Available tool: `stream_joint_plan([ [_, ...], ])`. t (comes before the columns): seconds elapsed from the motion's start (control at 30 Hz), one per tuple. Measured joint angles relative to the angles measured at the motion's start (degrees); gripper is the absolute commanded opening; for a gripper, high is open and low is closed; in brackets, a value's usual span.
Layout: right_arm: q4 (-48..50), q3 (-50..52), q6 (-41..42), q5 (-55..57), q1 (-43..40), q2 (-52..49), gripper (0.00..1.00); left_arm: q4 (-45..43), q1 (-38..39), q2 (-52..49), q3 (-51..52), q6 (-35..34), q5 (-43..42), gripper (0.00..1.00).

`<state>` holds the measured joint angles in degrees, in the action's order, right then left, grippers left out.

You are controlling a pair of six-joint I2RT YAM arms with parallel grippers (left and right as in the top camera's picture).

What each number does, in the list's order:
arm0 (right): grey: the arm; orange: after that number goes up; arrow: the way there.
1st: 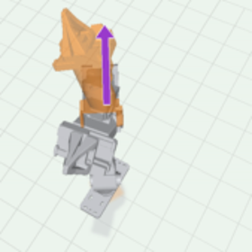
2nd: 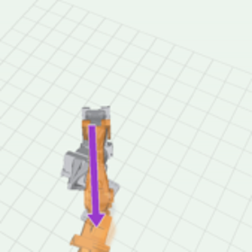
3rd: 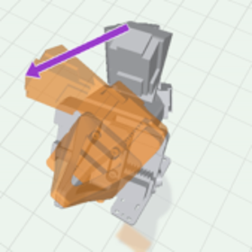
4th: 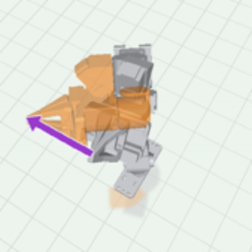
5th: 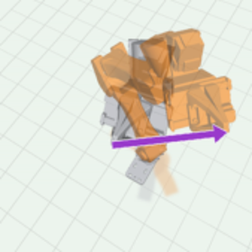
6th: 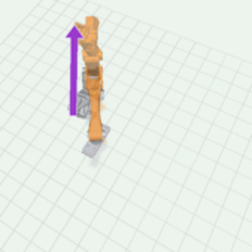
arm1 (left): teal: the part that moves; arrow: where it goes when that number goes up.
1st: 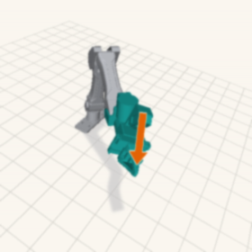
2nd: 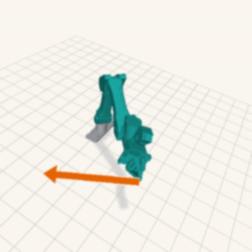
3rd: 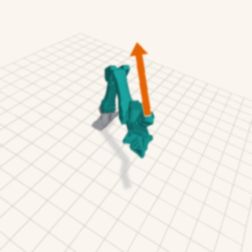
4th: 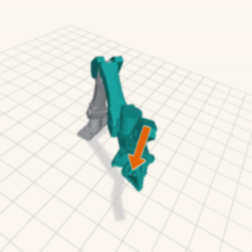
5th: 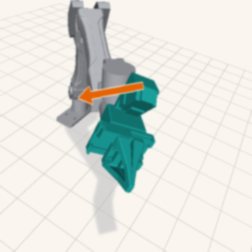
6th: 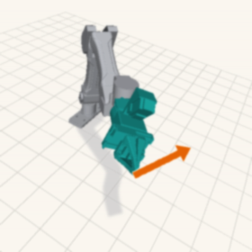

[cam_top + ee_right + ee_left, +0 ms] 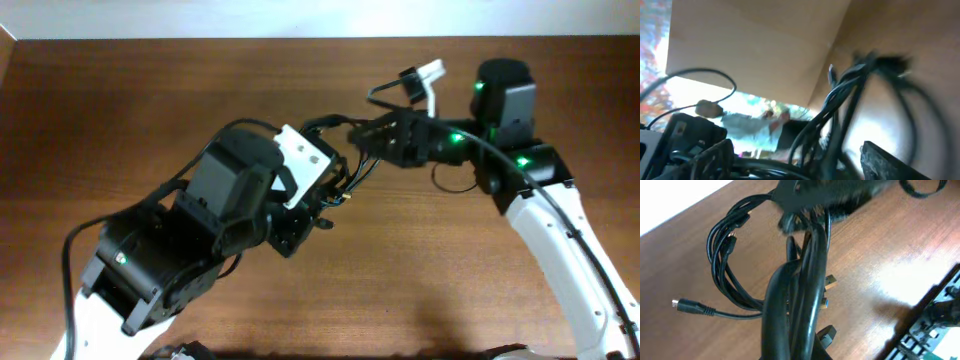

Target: Untangle cables

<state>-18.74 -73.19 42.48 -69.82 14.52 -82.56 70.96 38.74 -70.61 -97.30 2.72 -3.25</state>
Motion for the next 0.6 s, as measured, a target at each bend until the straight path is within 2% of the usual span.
stream_joint_plan([
  [0.03,-0.1,0.0,0.9,-0.2,1.1,0.0,0.15,-0.4,0.0,0.0,0.0,1.1,0.0,0.00],
  [0.07,0.0,0.0,1.2,-0.2,1.8,0.0,0.04,-1.3,0.0,0.0,0.0,2.4,0.0,0.00],
  [0.2,0.9,0.0,1.1,1.4,1.9,0.0,0.04,-2.0,0.0,0.0,0.0,4.7,0.0,0.00],
  [0.37,11.0,0.1,-0.4,6.9,-2.4,0.0,0.04,-2.5,0.1,-0.3,0.0,5.0,-0.9,0.00],
  [0.6,15.2,0.1,-0.2,6.5,-9.1,0.2,0.04,-2.0,0.2,-1.1,0.0,5.0,-1.4,0.00],
])
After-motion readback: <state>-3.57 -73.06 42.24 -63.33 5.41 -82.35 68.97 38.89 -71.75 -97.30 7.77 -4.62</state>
